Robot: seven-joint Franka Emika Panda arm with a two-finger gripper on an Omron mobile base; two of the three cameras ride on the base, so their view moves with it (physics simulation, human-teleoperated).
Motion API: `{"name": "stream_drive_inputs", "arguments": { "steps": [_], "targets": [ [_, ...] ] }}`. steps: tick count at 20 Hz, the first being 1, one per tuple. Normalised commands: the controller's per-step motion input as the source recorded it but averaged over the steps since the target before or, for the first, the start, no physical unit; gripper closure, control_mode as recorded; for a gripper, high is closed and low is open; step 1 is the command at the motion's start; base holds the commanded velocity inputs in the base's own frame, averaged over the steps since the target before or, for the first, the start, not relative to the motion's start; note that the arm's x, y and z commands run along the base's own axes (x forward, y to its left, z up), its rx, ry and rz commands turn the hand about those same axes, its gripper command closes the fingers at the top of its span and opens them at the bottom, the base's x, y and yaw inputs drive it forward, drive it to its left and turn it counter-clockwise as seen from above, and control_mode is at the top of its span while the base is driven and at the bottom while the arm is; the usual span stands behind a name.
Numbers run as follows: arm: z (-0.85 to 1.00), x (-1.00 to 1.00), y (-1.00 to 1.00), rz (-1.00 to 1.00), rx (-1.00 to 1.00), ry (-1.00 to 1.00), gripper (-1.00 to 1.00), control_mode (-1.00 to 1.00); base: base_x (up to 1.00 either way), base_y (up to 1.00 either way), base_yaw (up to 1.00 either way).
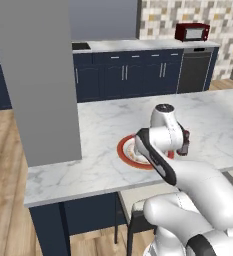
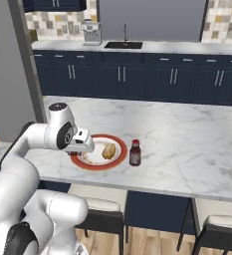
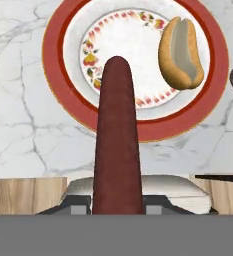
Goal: Move the hot dog bun to the plate on the dining table and place the condiment next to that plate. Then navigate to the fridge and take the sausage and place it on the plate as well.
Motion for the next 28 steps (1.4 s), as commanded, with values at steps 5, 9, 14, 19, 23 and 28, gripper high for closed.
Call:
{"name": "stream_drive_inputs", "arguments": {
  "steps": [5,9,14,19,23,28],
  "targets": [
    [-0.59,0.37,-0.15,-0.02,0.00,-0.08,1.00,-1.00,0.00,0.00,0.00],
    [-0.38,0.38,-0.02,0.00,0.00,-0.08,1.00,-1.00,0.00,0.00,0.00],
    [-0.16,0.40,0.00,0.00,0.00,0.00,1.00,-1.00,0.00,0.00,0.00],
    [-0.03,0.45,0.00,0.00,0.00,0.00,1.00,-1.00,0.00,0.00,0.00],
    [-0.04,0.30,0.00,0.00,0.00,0.00,1.00,-1.00,0.00,0.00,0.00],
    [-0.25,0.14,0.00,0.00,0.00,0.00,1.00,-1.00,0.00,0.00,0.00]
  ]
}}
